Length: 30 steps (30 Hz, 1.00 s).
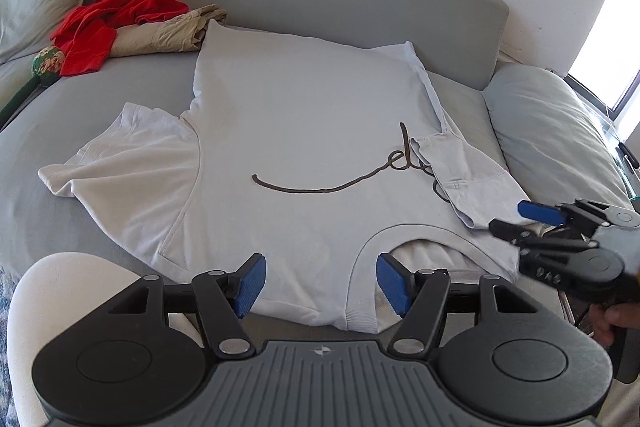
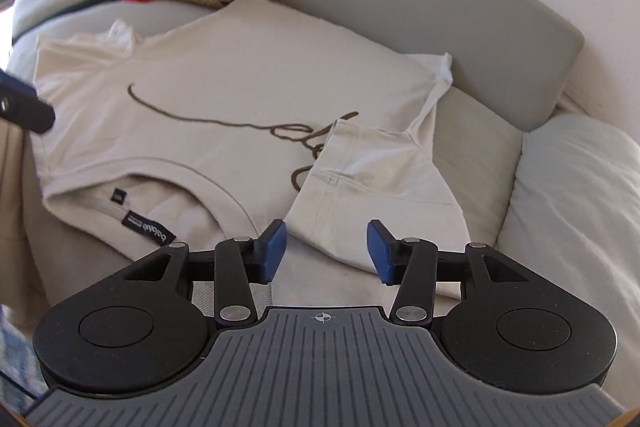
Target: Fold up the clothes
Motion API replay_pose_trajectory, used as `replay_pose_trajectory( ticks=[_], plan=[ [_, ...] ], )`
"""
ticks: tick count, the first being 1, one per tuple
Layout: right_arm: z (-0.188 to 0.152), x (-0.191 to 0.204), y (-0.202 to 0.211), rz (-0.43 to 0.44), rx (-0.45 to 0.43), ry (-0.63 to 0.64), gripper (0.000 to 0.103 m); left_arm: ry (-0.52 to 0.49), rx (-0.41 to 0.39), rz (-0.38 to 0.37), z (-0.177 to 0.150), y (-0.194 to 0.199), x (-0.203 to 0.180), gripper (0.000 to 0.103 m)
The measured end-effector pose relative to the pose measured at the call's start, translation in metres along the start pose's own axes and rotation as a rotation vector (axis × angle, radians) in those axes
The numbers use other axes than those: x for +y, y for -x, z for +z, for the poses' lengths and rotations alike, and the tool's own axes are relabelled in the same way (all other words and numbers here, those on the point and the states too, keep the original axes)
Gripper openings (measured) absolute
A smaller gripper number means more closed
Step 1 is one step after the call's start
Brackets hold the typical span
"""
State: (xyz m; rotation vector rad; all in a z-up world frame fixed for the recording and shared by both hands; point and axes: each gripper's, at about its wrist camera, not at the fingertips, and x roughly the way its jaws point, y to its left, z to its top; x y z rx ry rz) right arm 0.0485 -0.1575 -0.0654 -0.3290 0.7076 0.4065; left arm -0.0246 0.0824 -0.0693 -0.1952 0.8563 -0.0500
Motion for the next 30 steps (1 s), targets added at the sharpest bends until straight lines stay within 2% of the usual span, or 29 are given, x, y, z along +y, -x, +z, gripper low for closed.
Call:
replay_pose_trajectory(
  ticks=[4,6,9,11,16,18,19,20,23,25,28,30],
  plan=[
    [0.002,-0.062,0.007,-0.006,-0.004,-0.346,0.051,-0.007,0.012,-0.009,-0.001,-0.003,-0.002,0.061],
    [-0.001,-0.100,-0.002,-0.019,0.019,-0.542,0.051,-0.013,0.013,-0.010,-0.001,-0.003,-0.004,0.061],
    [-0.007,-0.145,-0.025,-0.003,0.058,-0.746,0.051,-0.022,0.016,-0.005,-0.001,-0.003,-0.005,0.061],
    [-0.003,-0.156,-0.043,0.015,0.080,-0.743,0.051,-0.024,0.020,0.003,-0.001,-0.003,-0.005,0.061],
    [0.012,-0.153,-0.083,0.097,0.114,-0.649,0.049,-0.028,0.040,0.023,0.000,-0.008,-0.007,0.061],
    [0.015,-0.146,-0.094,0.115,0.129,-0.597,0.030,-0.036,0.045,0.025,0.000,-0.010,-0.009,0.061],
    [0.016,-0.142,-0.097,0.109,0.129,-0.569,0.007,-0.039,0.049,0.026,0.000,-0.011,-0.010,0.061],
    [0.017,-0.139,-0.096,0.076,0.118,-0.552,0.004,-0.043,0.052,0.026,0.000,-0.012,-0.010,0.061],
    [0.016,-0.140,-0.089,-0.067,0.090,-0.552,0.002,-0.053,0.064,0.024,0.000,-0.017,-0.011,0.061],
    [0.009,-0.150,-0.094,-0.143,0.124,-0.614,0.002,-0.059,0.074,0.021,-0.001,-0.020,-0.012,0.061],
    [0.000,-0.160,-0.097,-0.184,0.182,-0.650,0.002,-0.062,0.082,0.014,-0.002,-0.023,-0.013,0.061],
    [-0.002,-0.168,-0.091,-0.147,0.190,-0.689,0.011,-0.056,0.089,0.013,-0.003,-0.025,-0.012,0.061]
  ],
)
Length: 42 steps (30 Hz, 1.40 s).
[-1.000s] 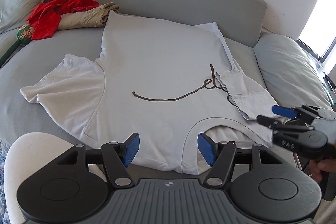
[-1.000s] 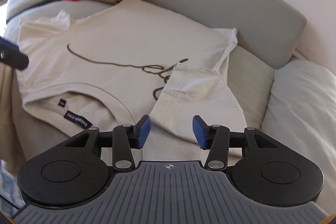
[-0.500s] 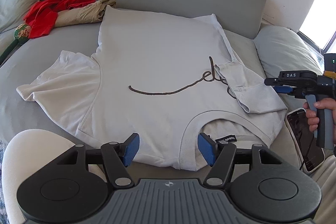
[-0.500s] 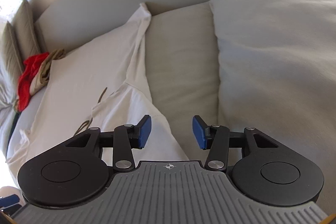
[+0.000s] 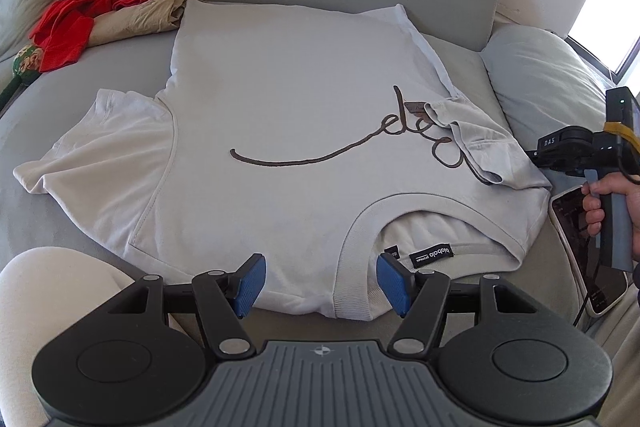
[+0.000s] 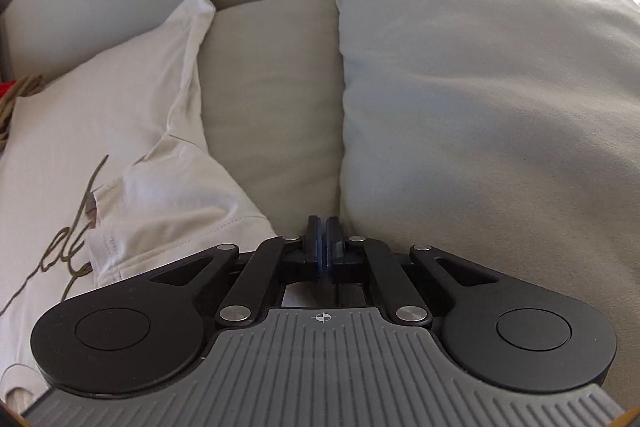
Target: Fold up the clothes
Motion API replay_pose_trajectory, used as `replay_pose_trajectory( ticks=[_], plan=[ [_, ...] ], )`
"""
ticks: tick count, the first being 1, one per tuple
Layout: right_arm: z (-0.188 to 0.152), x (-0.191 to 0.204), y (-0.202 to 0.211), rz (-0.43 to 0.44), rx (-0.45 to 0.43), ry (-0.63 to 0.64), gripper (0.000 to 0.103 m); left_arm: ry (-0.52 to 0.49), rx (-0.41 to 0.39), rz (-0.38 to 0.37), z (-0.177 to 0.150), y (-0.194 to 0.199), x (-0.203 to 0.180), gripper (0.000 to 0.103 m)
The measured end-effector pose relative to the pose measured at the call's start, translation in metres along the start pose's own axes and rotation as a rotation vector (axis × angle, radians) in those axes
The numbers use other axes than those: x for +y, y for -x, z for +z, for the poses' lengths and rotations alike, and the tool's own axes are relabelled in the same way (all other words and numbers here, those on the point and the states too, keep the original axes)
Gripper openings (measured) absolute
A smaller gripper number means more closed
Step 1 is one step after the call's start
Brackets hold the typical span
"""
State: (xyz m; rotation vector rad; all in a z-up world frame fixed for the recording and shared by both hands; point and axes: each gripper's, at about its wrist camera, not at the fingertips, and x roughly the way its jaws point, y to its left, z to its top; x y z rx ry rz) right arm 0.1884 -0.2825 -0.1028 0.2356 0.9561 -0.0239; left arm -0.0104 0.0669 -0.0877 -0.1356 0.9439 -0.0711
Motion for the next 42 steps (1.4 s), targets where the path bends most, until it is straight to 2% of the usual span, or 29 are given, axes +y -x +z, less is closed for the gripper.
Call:
replay_pose_trajectory(
  ticks=[1,3,4,5,8,10,11,12,13,14,17,20,21,23,26,28,31,33,37,39,42],
  plan=[
    [0.002,-0.005,0.005,0.034,0.006,-0.030,0.014,0.002,0.003,0.000,0.000,-0.001,-0.001,0.061],
    [0.004,-0.016,0.015,0.114,0.005,-0.092,0.033,-0.001,0.006,-0.004,-0.001,-0.001,-0.002,0.061],
    [0.005,-0.020,0.020,0.156,0.005,-0.111,0.046,-0.003,0.007,-0.006,-0.002,-0.001,-0.003,0.061],
    [0.005,-0.023,0.023,0.196,0.015,-0.123,0.048,-0.005,0.009,-0.009,-0.002,-0.002,-0.003,0.061],
    [0.006,-0.029,0.017,0.269,0.111,-0.122,0.045,-0.007,0.012,-0.012,-0.004,-0.001,-0.004,0.061],
    [0.004,-0.027,0.013,0.254,0.140,-0.062,0.035,-0.007,0.013,-0.012,-0.005,-0.001,-0.004,0.061],
    [0.003,-0.024,0.013,0.244,0.145,-0.030,0.016,-0.007,0.013,-0.010,-0.006,0.000,-0.003,0.061],
    [0.002,-0.023,0.015,0.250,0.146,-0.016,0.000,-0.006,0.013,-0.008,-0.007,0.000,-0.003,0.061],
    [0.002,-0.023,0.017,0.271,0.144,-0.021,0.001,-0.005,0.013,-0.003,-0.007,0.000,-0.002,0.061],
    [0.002,-0.021,0.021,0.255,0.131,-0.005,0.000,-0.002,0.013,0.001,-0.007,0.000,-0.001,0.061],
    [-0.001,-0.013,0.029,0.108,0.089,0.062,0.000,0.006,0.011,0.007,-0.006,0.000,0.002,0.061],
    [-0.004,-0.007,0.026,0.024,0.111,0.135,0.000,0.010,0.007,0.002,-0.006,0.000,0.004,0.061],
    [-0.004,-0.007,0.027,0.025,0.108,0.133,0.002,0.010,0.007,0.001,-0.006,0.000,0.004,0.061],
    [-0.003,-0.008,0.039,0.036,0.045,0.069,0.017,0.013,0.011,0.000,-0.006,-0.002,0.004,0.061],
    [-0.001,0.006,0.055,0.083,-0.065,0.061,0.018,0.007,0.012,-0.007,-0.007,-0.002,0.002,0.061],
    [0.004,0.025,0.056,0.137,-0.106,0.077,0.018,0.000,0.005,-0.013,-0.007,0.000,0.002,0.061],
    [0.019,0.054,0.042,0.225,-0.097,0.072,0.018,-0.005,-0.007,-0.015,-0.006,0.003,0.003,0.061],
    [0.030,0.071,0.023,0.247,-0.075,0.054,0.017,-0.002,-0.016,-0.015,-0.005,0.005,0.005,0.061],
    [0.050,0.088,-0.019,0.154,-0.068,0.025,0.015,0.005,-0.025,-0.025,-0.003,0.006,0.012,0.062],
    [0.058,0.085,-0.036,0.108,-0.064,0.015,0.018,0.013,-0.023,-0.031,-0.001,0.003,0.015,0.062],
    [0.063,0.077,-0.049,0.130,-0.029,-0.031,0.018,0.016,-0.010,-0.041,0.003,-0.005,0.016,0.062]
  ],
)
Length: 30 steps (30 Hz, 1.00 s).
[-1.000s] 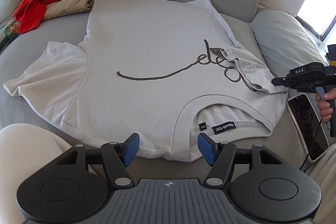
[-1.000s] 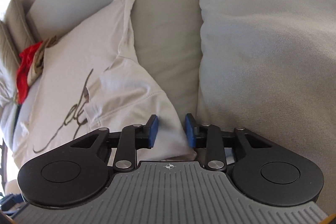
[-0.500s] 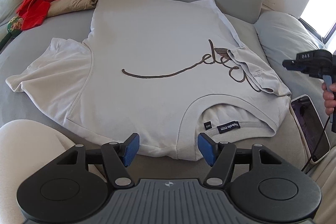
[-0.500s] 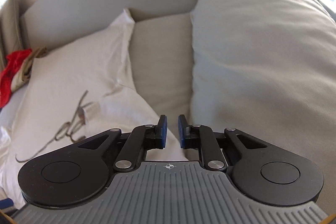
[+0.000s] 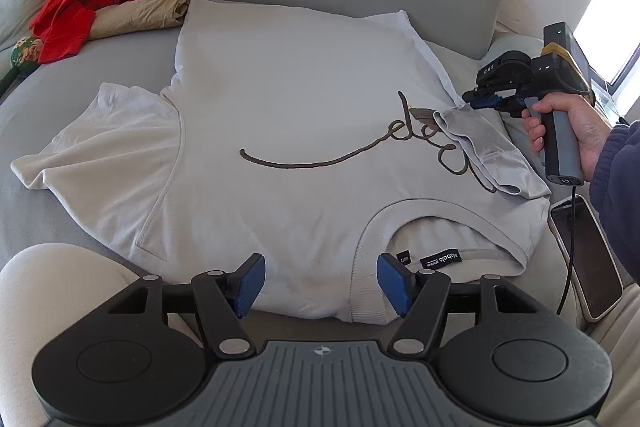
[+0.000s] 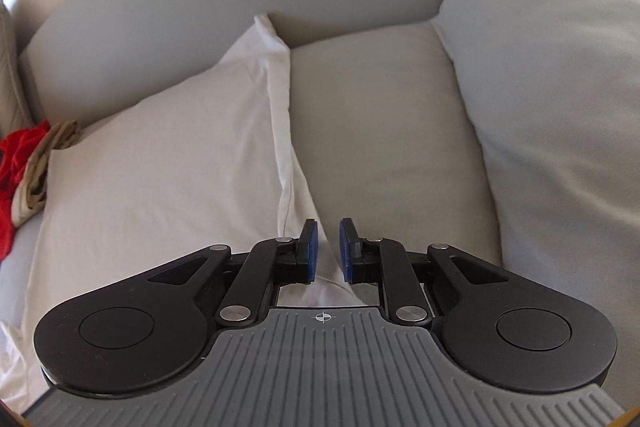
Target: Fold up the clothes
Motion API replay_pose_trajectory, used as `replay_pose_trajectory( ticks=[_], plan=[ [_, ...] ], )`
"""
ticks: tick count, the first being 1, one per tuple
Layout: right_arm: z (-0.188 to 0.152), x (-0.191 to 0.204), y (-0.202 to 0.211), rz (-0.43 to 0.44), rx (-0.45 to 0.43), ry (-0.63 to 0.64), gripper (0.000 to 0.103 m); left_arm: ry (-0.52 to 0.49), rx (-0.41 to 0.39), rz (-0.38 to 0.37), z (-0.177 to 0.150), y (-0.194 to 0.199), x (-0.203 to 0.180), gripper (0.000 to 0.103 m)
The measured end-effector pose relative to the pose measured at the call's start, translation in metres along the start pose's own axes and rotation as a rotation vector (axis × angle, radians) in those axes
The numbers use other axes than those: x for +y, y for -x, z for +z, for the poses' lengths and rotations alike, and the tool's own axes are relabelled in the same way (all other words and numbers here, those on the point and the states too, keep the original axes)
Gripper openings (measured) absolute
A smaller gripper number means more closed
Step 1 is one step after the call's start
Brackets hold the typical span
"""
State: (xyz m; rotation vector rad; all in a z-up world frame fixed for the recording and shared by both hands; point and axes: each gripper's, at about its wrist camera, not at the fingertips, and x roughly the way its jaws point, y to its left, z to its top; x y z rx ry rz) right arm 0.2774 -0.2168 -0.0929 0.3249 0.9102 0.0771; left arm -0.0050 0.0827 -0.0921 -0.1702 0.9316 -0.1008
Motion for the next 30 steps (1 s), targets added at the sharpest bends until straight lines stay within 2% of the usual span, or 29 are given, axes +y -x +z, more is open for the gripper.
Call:
replay_pose_trajectory(
  ticks=[2,4,5,7,8,10,14,15,16,17,19,22,25,27,30],
  plan=[
    [-0.005,0.012,0.008,0.058,-0.062,0.078,0.018,0.000,0.010,-0.007,0.002,-0.006,0.000,0.062],
    [-0.015,0.031,0.007,0.133,-0.023,0.208,0.016,0.001,0.022,-0.010,0.003,-0.011,-0.001,0.062],
    [-0.020,0.038,-0.002,0.117,0.023,0.256,0.008,0.000,0.019,-0.009,0.003,-0.011,-0.001,0.062],
    [-0.028,0.043,-0.019,0.005,0.060,0.318,0.006,-0.001,0.010,-0.007,0.003,-0.008,-0.001,0.062],
    [-0.027,0.038,-0.024,-0.031,0.041,0.292,0.002,0.001,0.006,-0.006,0.002,-0.007,0.000,0.062],
    [-0.020,0.027,-0.029,-0.039,0.020,0.207,0.001,0.013,0.006,0.000,0.001,-0.005,0.004,0.062],
    [-0.019,0.034,-0.013,-0.011,0.033,0.217,0.013,0.077,-0.016,0.021,0.002,0.003,0.015,0.062],
    [-0.021,0.035,-0.001,-0.008,0.020,0.208,0.015,0.104,-0.033,0.030,0.003,0.007,0.020,0.062],
    [-0.023,0.037,0.011,-0.005,0.007,0.200,0.021,0.144,-0.062,0.041,0.004,0.014,0.029,0.062],
    [-0.025,0.035,0.026,0.011,-0.013,0.179,0.032,0.188,-0.095,0.053,0.005,0.022,0.038,0.061],
    [-0.032,0.026,0.063,0.076,-0.060,0.116,0.040,0.317,-0.179,0.081,0.007,0.041,0.068,0.061],
    [-0.053,0.008,0.123,0.189,-0.109,0.053,0.049,0.596,-0.261,0.143,0.004,0.059,0.127,0.059],
    [-0.079,-0.004,0.169,0.269,-0.125,0.014,0.050,0.847,-0.309,0.176,-0.002,0.063,0.183,0.051],
    [-0.095,-0.008,0.190,0.298,-0.131,-0.019,0.050,0.889,-0.334,0.206,-0.001,0.057,0.208,0.046],
    [-0.119,-0.009,0.213,0.330,-0.138,-0.080,0.050,0.773,-0.282,0.231,0.017,0.041,0.216,0.045]
  ],
)
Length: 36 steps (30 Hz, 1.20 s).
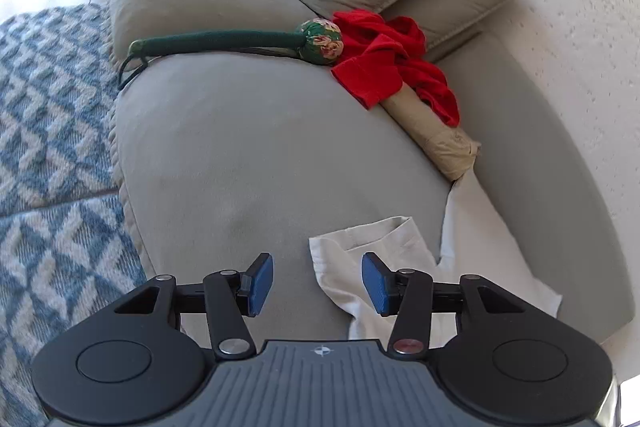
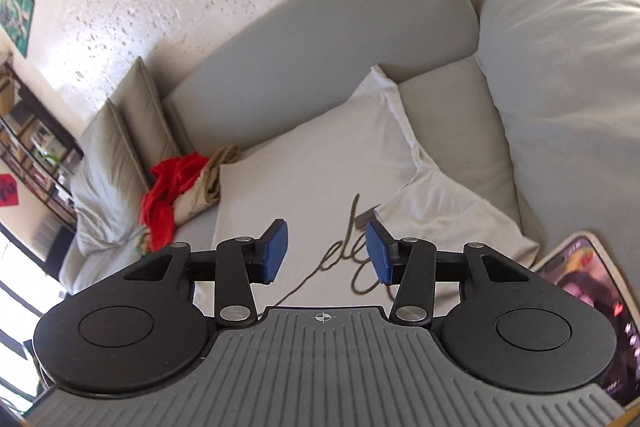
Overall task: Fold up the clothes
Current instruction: 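Move the left tool to the other sleeve and grasp it, then fold the sleeve and shirt side over onto the body with the left tool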
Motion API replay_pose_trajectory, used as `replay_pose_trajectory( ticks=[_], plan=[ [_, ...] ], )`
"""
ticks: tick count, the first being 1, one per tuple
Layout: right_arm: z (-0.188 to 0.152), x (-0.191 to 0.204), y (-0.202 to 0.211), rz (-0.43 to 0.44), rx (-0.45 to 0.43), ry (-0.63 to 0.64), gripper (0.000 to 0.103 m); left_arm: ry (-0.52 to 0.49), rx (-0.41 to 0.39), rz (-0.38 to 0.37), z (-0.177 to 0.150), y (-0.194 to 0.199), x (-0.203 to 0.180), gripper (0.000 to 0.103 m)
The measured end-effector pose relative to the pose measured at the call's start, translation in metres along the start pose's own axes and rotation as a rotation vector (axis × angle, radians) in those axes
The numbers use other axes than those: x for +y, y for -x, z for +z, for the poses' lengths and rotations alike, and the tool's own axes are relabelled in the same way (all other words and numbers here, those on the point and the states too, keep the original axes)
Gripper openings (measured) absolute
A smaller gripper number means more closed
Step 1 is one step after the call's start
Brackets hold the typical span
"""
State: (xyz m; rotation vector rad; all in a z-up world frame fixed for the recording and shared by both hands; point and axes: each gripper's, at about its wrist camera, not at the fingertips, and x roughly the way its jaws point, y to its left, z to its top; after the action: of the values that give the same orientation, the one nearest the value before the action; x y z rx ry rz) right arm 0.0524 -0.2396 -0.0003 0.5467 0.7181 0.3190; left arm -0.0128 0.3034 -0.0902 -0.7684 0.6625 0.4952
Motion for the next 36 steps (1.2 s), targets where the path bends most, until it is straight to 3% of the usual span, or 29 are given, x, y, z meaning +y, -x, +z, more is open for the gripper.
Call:
replay_pose_trajectory(
  ticks=[4,8,9,10,16,19,21,26,27,28,31,33,34,36],
  plan=[
    [-0.016,0.012,0.015,0.003,0.035,0.022,0.050,-0.113,0.085,-0.036,0.000,-0.021,-0.010,0.046],
    [-0.025,0.018,0.029,-0.019,0.035,0.048,0.050,-0.157,0.069,-0.043,0.005,-0.026,-0.014,0.045],
    [-0.027,0.018,0.032,-0.019,0.039,0.044,0.050,-0.168,0.063,-0.049,0.007,-0.027,-0.015,0.032],
    [-0.029,0.017,0.034,-0.020,0.044,0.040,0.050,-0.186,0.052,-0.054,0.008,-0.027,-0.017,0.000],
    [-0.039,0.012,0.044,-0.022,0.062,0.008,0.050,-0.285,-0.058,-0.048,0.009,-0.006,-0.035,0.000],
    [-0.041,0.007,0.046,-0.019,0.068,-0.012,0.050,-0.481,-0.143,-0.041,-0.006,0.018,-0.071,0.000],
    [-0.043,0.005,0.046,-0.022,0.072,-0.016,0.050,-0.680,-0.200,-0.063,-0.031,0.033,-0.103,0.000],
    [-0.045,0.004,0.042,-0.012,0.090,-0.030,0.050,-1.182,-0.233,-0.118,-0.138,0.043,-0.176,0.000],
    [-0.045,0.004,0.042,-0.010,0.092,-0.029,0.050,-1.269,-0.191,-0.119,-0.162,0.038,-0.183,0.000],
    [-0.046,0.005,0.042,-0.009,0.095,-0.026,0.050,-1.332,-0.135,-0.112,-0.183,0.031,-0.188,0.007],
    [-0.047,0.003,0.043,-0.012,0.114,-0.023,0.050,-1.381,-0.048,-0.102,-0.224,0.027,-0.188,0.030],
    [-0.049,0.000,0.045,-0.015,0.129,-0.024,0.051,-1.306,-0.062,-0.128,-0.226,0.046,-0.181,0.045],
    [-0.050,-0.002,0.046,-0.017,0.133,-0.024,0.054,-1.221,-0.057,-0.155,-0.214,0.055,-0.175,0.053],
    [-0.052,-0.007,0.049,-0.034,0.130,-0.022,0.059,-1.038,-0.037,-0.210,-0.187,0.071,-0.161,0.061]
  ],
)
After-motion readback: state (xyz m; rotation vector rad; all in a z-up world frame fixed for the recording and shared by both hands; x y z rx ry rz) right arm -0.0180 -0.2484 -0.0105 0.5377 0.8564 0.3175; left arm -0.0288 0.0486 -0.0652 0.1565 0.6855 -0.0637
